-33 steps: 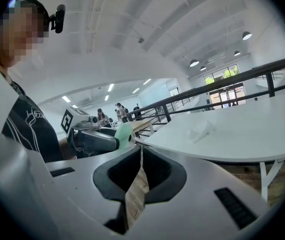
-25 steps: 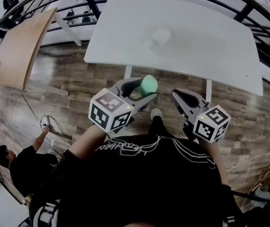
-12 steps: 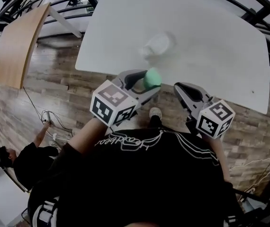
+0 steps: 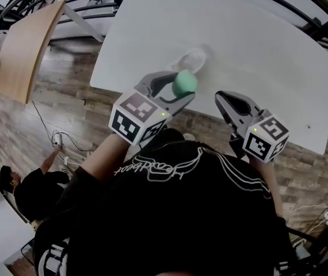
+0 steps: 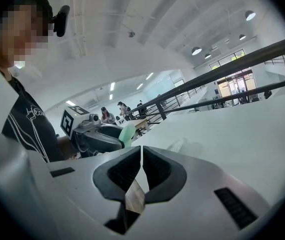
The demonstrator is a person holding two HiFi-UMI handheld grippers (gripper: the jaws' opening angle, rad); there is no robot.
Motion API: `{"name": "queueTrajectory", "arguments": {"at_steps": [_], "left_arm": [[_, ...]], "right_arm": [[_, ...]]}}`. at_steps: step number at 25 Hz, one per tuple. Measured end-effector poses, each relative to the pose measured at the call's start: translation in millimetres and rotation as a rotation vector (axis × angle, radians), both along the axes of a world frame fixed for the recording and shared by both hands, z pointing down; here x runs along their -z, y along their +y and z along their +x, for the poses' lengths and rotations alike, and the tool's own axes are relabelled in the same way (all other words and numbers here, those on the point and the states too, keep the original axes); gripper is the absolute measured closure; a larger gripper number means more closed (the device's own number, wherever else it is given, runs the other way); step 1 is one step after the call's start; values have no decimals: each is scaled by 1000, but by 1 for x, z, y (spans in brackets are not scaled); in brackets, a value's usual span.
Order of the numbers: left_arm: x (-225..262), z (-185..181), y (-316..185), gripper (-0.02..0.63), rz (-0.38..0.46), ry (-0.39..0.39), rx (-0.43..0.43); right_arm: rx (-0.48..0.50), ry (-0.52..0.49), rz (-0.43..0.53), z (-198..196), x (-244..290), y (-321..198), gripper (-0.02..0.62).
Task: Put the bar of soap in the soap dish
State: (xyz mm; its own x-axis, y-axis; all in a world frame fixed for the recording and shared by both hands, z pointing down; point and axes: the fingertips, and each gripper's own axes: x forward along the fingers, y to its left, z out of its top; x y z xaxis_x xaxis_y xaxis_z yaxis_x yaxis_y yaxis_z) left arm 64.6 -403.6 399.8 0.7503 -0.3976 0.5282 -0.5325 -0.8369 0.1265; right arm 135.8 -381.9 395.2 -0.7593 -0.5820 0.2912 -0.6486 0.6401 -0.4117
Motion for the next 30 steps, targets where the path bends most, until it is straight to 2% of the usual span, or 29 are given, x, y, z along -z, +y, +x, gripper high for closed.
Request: {"name": "queueTrajectory", "arguments": {"at_steps": [11, 22, 30], "left_arm": [[-11, -10, -38, 350, 15, -6, -1], [-35, 6, -77, 350, 71, -66, -41], [-53, 16, -94, 350, 52, -71, -66]], "right_arm": [[24, 4, -46, -21, -20, -28, 575], [-3, 4, -110, -14, -46, -46, 575], [-21, 4, -158, -7, -62, -57, 575]]}}
